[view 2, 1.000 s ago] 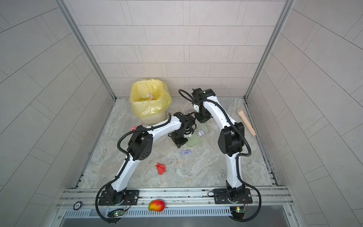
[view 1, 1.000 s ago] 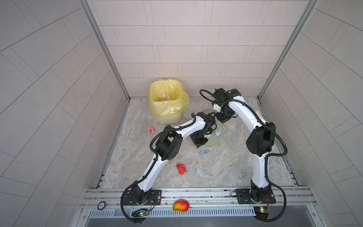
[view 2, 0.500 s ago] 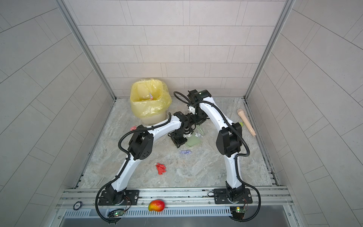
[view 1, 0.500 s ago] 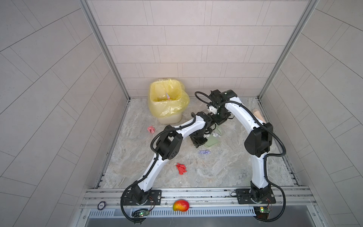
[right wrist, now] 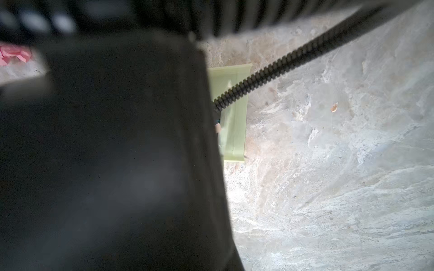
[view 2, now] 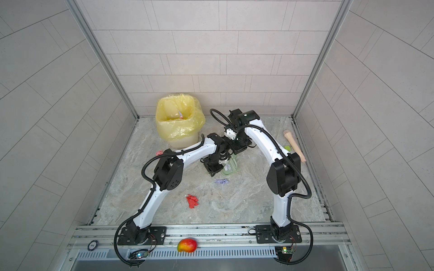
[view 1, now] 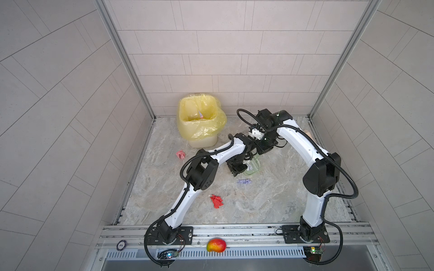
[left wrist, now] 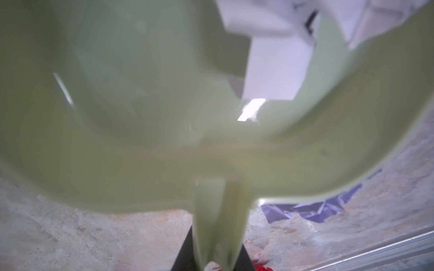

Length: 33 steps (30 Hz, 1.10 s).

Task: Sweep away the paper scraps from the table
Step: 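Lift the dustpan toward the yellow bin while the right gripper draws back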

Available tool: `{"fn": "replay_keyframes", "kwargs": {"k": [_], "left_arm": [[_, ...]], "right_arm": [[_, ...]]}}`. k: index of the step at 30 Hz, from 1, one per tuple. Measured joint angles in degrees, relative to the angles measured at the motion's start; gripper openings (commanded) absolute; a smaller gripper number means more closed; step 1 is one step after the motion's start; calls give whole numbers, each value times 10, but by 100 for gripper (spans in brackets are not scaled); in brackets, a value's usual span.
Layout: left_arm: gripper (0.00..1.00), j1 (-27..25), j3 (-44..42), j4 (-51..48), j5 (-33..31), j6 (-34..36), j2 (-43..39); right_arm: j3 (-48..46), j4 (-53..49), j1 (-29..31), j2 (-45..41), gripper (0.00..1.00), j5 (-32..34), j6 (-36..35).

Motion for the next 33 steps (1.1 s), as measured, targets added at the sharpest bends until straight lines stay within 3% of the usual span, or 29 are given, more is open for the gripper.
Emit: {"fn": "replay_keyframes", "kwargs": {"k": [14,21,33], "left_arm": [[0,0,-32,46,-5,-6,-28],[0,7,-64,62,-14,-17,-110],[0,30,-93,31,-49,-37,-271]], "right_arm": [[-31,26,-113,-87,0,11,19],[-76,59,-163,-147,0,10,37],[-158,89,-168,-160,0,-3,43]]}}
